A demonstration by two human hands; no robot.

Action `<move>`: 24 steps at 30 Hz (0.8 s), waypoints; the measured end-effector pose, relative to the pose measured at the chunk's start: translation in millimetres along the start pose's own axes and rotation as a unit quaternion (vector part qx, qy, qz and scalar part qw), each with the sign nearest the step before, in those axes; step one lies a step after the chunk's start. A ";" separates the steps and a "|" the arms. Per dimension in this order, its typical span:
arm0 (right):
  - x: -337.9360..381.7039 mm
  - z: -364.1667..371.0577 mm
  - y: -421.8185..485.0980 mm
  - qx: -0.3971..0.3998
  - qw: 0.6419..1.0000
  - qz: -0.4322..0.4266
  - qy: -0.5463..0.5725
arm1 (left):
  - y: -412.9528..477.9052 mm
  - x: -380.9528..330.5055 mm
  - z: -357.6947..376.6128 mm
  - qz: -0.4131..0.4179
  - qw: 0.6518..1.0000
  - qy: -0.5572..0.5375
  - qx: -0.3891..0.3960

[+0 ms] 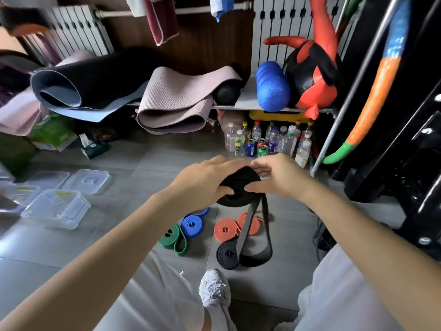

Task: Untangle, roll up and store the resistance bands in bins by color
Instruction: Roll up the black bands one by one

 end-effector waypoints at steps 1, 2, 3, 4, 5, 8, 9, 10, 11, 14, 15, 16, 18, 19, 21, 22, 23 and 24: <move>2.2 1.0 0.9 -0.005 1.000 -0.008 -0.004 | 1.9 3.2 2.7 -0.008 1.000 0.001 0.023; 4.3 1.0 1.0 -0.013 1.000 -0.015 0.008 | 2.5 5.9 2.2 -0.014 0.999 -0.015 0.029; 4.4 0.4 0.7 -0.022 0.999 -0.019 0.031 | 2.5 8.1 -0.9 -0.017 0.999 -0.041 0.017; 3.2 -0.9 0.5 -0.029 0.998 -0.019 0.055 | 1.7 10.3 -6.2 -0.019 0.997 -0.072 -0.007; 0.5 -1.8 0.3 -0.028 0.996 -0.015 0.078 | 0.4 13.1 -12.0 -0.022 0.994 -0.101 -0.036; -8.8 -1.1 -0.4 -0.009 0.991 0.002 0.136 | -6.1 27.2 -24.7 -0.057 0.975 -0.179 -0.116; -11.7 -1.7 -0.1 -0.010 0.987 0.008 0.157 | -7.8 30.9 -27.0 -0.066 0.967 -0.205 -0.136; -12.1 -3.5 0.1 -0.014 0.984 0.008 0.178 | -9.2 33.7 -28.5 -0.071 0.959 -0.229 -0.152; -12.5 -5.5 1.3 -0.022 0.981 0.006 0.191 | -10.6 35.5 -29.5 -0.073 0.950 -0.254 -0.167; -11.3 -10.2 4.6 -0.038 0.976 0.002 0.214 | -15.9 41.6 -29.1 -0.075 0.904 -0.360 -0.217; -11.1 -9.6 5.4 -0.037 0.975 0.001 0.220 | -18.2 44.8 -27.7 -0.081 0.881 -0.404 -0.233; -11.2 -7.9 5.8 -0.036 0.974 0.000 0.225 | -20.0 48.2 -24.6 -0.090 0.852 -0.453 -0.246; -11.1 -4.9 6.1 -0.045 0.967 -0.005 0.253 | -21.9 49.0 -15.8 -0.100 0.799 -0.537 -0.252; -11.6 -5.3 6.6 -0.055 0.961 -0.008 0.271 | -21.9 46.7 -10.8 -0.104 0.782 -0.563 -0.246; -12.4 -7.6 6.6 -0.073 0.954 -0.008 0.290 | -21.0 43.9 0.3 -0.128 0.776 -0.577 -0.221; -13.1 -8.8 6.1 -0.076 0.955 -0.006 0.288 | -19.5 44.5 4.6 -0.145 0.789 -0.562 -0.202; -15.1 -9.5 5.6 -0.077 0.957 -0.004 0.279 | -17.8 45.1 6.3 -0.158 0.814 -0.529 -0.179; -17.6 -10.1 5.0 -0.074 0.961 0.000 0.267 | -16.2 46.4 4.4 -0.169 0.849 -0.475 -0.158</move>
Point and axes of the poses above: each hand's wrist, its own y-axis towards the middle knuckle, its own z-axis out of the palm, x = y × z, the point moved 9 cm from there along y, towards the middle knuckle, and after that the axes turned 5 degrees about -y, right-handed, at the moved point
